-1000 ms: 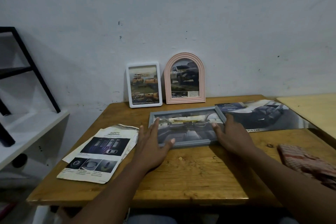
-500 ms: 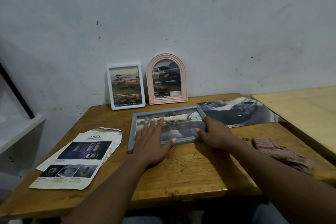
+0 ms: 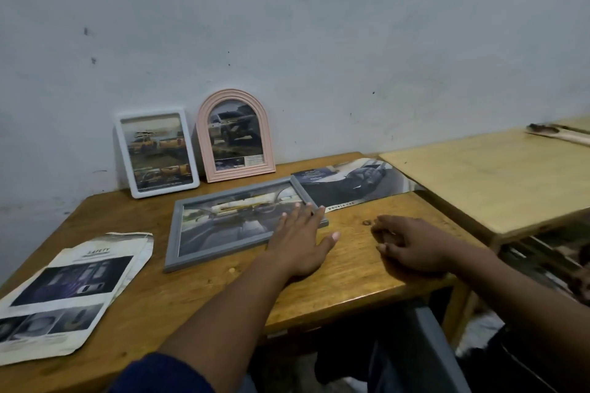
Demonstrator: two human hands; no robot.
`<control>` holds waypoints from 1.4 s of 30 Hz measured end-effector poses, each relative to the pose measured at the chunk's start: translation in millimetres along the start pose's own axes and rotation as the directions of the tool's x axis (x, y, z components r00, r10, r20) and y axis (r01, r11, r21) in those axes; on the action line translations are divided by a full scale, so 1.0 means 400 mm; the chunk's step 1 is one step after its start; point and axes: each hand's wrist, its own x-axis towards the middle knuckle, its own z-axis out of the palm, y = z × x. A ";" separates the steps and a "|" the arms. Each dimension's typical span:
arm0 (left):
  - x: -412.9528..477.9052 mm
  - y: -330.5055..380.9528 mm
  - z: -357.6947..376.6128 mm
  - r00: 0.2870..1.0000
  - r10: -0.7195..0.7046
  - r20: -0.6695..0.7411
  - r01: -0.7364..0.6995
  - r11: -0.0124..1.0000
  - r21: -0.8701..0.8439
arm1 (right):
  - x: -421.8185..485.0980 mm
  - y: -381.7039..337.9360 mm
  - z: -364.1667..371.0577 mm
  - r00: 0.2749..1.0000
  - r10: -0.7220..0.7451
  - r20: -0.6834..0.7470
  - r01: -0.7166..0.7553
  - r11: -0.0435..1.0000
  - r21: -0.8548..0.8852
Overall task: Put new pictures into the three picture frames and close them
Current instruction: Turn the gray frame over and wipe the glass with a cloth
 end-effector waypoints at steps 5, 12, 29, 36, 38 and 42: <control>-0.007 0.002 -0.003 1.000 -0.007 -0.003 0.007 0.999 -0.035 | -0.008 -0.008 0.047 0.990 -0.014 -0.138 0.014 1.000 0.003; -0.042 -0.115 -0.082 0.993 -0.095 -0.073 0.085 0.989 -0.119 | 0.094 -0.147 -0.018 0.946 0.165 -0.279 0.021 0.827 0.561; -0.148 -0.527 -0.125 0.837 -0.499 -0.224 0.407 0.842 -0.354 | 0.528 -0.698 0.068 0.939 -0.333 -0.086 0.341 0.867 0.363; -0.156 -0.534 -0.113 0.819 -0.514 -0.255 0.409 0.835 -0.368 | 0.567 -0.683 0.226 0.794 -0.607 0.014 0.607 0.793 -0.053; -0.156 -0.532 -0.114 0.814 -0.523 -0.254 0.419 0.831 -0.366 | 0.566 -0.689 0.235 0.763 -0.645 0.043 0.646 0.759 -0.088; -0.158 -0.516 -0.127 0.815 -0.536 -0.220 0.454 0.827 -0.331 | 0.551 -0.700 0.239 0.752 -0.650 0.108 0.659 0.742 -0.121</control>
